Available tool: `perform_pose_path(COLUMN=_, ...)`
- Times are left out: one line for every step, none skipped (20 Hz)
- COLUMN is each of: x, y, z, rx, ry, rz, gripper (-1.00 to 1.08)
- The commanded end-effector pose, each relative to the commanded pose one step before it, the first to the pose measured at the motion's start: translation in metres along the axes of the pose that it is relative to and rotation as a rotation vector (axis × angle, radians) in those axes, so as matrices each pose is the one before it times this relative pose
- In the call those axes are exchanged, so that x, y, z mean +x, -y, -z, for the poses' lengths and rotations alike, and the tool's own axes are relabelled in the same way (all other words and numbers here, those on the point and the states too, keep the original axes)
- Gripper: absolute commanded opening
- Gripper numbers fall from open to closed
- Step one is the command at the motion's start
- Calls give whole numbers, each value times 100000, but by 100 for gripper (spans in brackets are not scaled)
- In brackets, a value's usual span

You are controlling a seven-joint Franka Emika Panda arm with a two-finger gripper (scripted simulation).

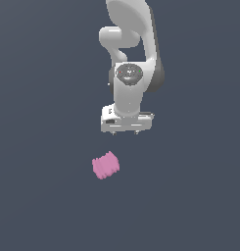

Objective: Pick up the object and move it to a goal position.

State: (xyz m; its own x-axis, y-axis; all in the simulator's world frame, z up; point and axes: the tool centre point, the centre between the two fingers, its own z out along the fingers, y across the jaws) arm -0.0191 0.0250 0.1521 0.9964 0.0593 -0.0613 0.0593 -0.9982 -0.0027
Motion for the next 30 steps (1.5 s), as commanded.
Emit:
perform_pose_path(x=0, y=-1, z=0, rx=0, ry=0, rz=0, gripper=108)
perform_pose_path(x=8, y=21, z=-27, rx=0, ry=0, rz=0, gripper=108)
perform_pose_path(x=-4, y=-19, z=4, rx=-47, ry=-144, rz=-157, gripper=108)
perform_pose_path(x=6, y=4, z=-32, rx=-55, ry=-175, rz=-194, gripper=108)
perform_pose_path(x=7, y=4, z=-43, rx=-78, ry=-248, rz=-275, gripper=108)
perform_pose_path(x=10, y=6, z=-57, rx=-100, ry=-317, rz=-351, gripper=108)
perform_pose_path(x=12, y=6, z=-68, rx=-123, ry=-390, rz=-431, gripper=108)
perform_pose_path(x=14, y=9, z=-83, rx=-144, ry=-458, rz=-506, gripper=108)
perform_pose_path(x=16, y=8, z=-94, rx=-167, ry=-533, rz=-589, gripper=108)
perform_pose_path(x=18, y=9, z=-106, rx=-190, ry=-605, rz=-668, gripper=108)
perform_pose_path(x=21, y=12, z=-120, rx=-212, ry=-676, rz=-746, gripper=108)
perform_pose_path(x=23, y=13, z=-133, rx=-235, ry=-750, rz=-827, gripper=108)
perform_pose_path(x=26, y=14, z=-146, rx=-257, ry=-823, rz=-908, gripper=108)
perform_pose_path(x=28, y=16, z=-159, rx=-279, ry=-896, rz=-987, gripper=108)
perform_pose_path(x=31, y=16, z=-171, rx=-301, ry=-966, rz=-1064, gripper=108)
perform_pose_path(x=33, y=18, z=-183, rx=-320, ry=-1030, rz=-1135, gripper=108)
perform_pose_path(x=35, y=20, z=-194, rx=-339, ry=-1091, rz=-1201, gripper=108)
perform_pose_path(x=37, y=20, z=-204, rx=-357, ry=-1149, rz=-1265, gripper=108)
perform_pose_path(x=40, y=22, z=-214, rx=-373, ry=-1202, rz=-1322, gripper=108)
perform_pose_path(x=41, y=22, z=-223, rx=-389, ry=-1252, rz=-1377, gripper=108)
perform_pose_path(x=43, y=23, z=-232, rx=-403, ry=-1298, rz=-1426, gripper=108)
perform_pose_path(x=45, y=24, z=-240, rx=-416, ry=-1340, rz=-1472, gripper=108)
perform_pose_path(x=47, y=24, z=-246, rx=-428, ry=-1374, rz=-1509, gripper=108)
perform_pose_path(x=47, y=25, z=-244, rx=-424, ry=-1358, rz=-1490, gripper=108)
perform_pose_path(x=46, y=23, z=-238, rx=-417, ry=-1328, rz=-1457, gripper=108)
perform_pose_path(x=46, y=23, z=-233, rx=-409, ry=-1299, rz=-1424, gripper=108)
perform_pose_path(x=45, y=22, z=-228, rx=-403, ry=-1272, rz=-1394, gripper=108)
perform_pose_path(x=45, y=21, z=-224, rx=-397, ry=-1248, rz=-1366, gripper=108)
perform_pose_path(x=45, y=20, z=-220, rx=-393, ry=-1225, rz=-1341, gripper=108)
perform_pose_path(x=45, y=19, z=-216, rx=-389, ry=-1207, rz=-1319, gripper=108)
